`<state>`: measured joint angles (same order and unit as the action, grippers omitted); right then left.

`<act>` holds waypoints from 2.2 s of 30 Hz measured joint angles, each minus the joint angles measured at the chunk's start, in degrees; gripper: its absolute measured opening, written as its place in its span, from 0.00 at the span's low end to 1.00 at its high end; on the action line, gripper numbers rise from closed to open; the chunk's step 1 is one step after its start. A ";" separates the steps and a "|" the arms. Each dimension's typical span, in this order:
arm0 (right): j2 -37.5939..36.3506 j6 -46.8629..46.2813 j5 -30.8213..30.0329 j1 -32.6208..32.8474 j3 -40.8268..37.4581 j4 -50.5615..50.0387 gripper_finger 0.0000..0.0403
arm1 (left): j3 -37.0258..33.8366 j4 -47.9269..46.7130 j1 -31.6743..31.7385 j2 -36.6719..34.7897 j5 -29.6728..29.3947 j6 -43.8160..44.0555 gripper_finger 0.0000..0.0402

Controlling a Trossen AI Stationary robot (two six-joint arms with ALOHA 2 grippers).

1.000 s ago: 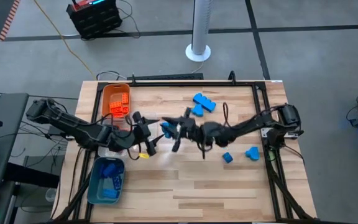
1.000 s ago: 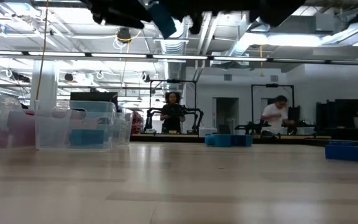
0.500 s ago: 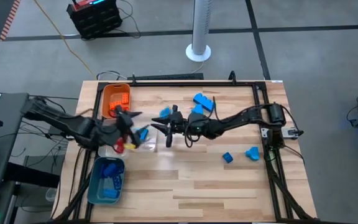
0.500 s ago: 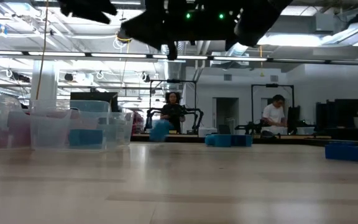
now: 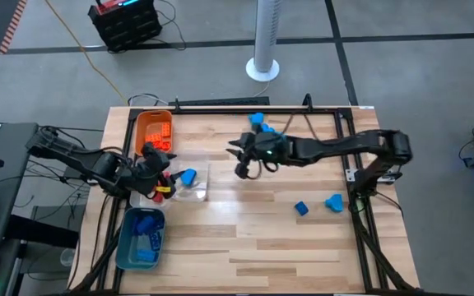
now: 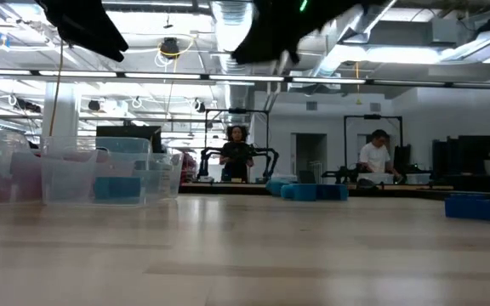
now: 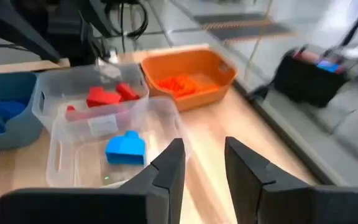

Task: Sort blocks
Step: Put the light blue game piece into the right transparent bin

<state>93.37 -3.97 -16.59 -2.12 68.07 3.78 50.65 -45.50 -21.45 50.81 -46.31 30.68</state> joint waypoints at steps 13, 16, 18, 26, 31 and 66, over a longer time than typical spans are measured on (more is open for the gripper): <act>-9.30 -4.61 -8.71 -1.21 0.13 -29.83 0.36 | 0.00 0.23 -0.18 0.21 -0.53 -0.83 0.71; -7.04 -6.25 -8.69 -5.05 0.07 -36.88 0.42 | 0.00 0.62 -0.18 0.81 -0.53 -0.82 0.71; -4.87 -6.54 -8.01 -8.08 0.07 -40.63 0.46 | 0.00 0.68 -0.18 1.36 -0.34 -0.79 0.71; 3.63 0.15 -0.63 -19.04 0.02 -44.81 0.64 | -0.02 1.08 -0.29 4.48 5.09 -0.16 0.71; 6.42 4.83 3.53 -24.44 0.04 -44.92 0.70 | -0.03 0.94 -0.29 5.61 7.29 -1.67 0.71; 15.10 10.26 8.49 -29.90 0.00 -41.62 0.86 | -0.04 -0.25 -0.27 5.43 11.99 -4.93 0.71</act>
<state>108.47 6.28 -8.10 -32.03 68.07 -37.85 50.61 -45.76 -21.71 56.24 -34.33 25.75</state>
